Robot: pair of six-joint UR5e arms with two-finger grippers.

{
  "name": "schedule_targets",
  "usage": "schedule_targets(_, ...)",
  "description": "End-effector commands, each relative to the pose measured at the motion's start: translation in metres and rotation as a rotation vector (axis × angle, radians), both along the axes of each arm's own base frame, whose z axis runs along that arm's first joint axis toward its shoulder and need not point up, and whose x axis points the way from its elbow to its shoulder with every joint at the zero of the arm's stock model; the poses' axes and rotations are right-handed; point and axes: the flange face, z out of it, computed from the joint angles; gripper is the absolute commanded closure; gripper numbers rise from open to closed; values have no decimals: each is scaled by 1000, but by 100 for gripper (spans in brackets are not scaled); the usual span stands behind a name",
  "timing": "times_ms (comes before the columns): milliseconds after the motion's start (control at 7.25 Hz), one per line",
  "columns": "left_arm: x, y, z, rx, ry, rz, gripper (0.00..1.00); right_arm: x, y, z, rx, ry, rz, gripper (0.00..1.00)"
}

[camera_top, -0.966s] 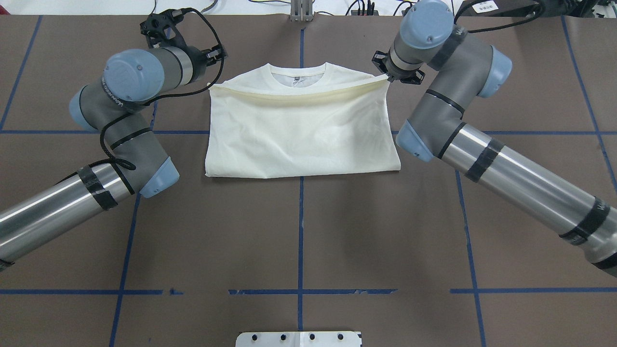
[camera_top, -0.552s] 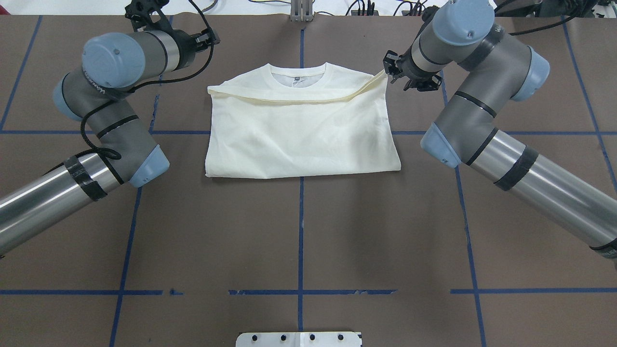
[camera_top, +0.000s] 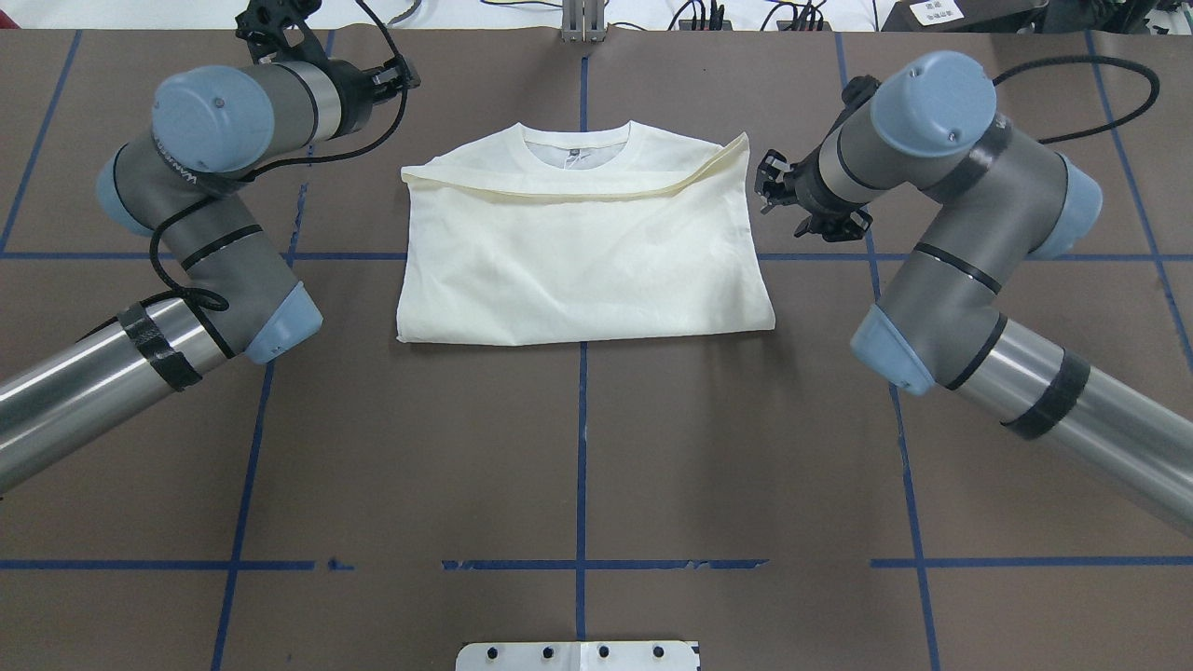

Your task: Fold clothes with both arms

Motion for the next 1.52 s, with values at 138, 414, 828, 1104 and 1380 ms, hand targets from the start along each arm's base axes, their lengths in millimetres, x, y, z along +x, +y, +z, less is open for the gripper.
schedule_targets(138, 3, 2, 17, -18, -19, 5, 46, -60, 74, 15, -39, 24, 70, 31)
schedule_targets(414, 2, 3, 22, -24, -25, 5, 46, -69, 76, 32, -49, 54, 55, 31)
schedule_targets(828, 2, 3, 21, -24, -23, 3, 46, -72, 75, 40, -63, 66, 58, 53)
schedule_targets(1104, 2, 3, 21, -24, -23, 3, 46, -70, 75, 40, -63, 65, 57, 100)
schedule_targets(1380, 2, 3, 21, -25, -21, 4, 46, -66, 78, 33, -57, 49, 53, 100)
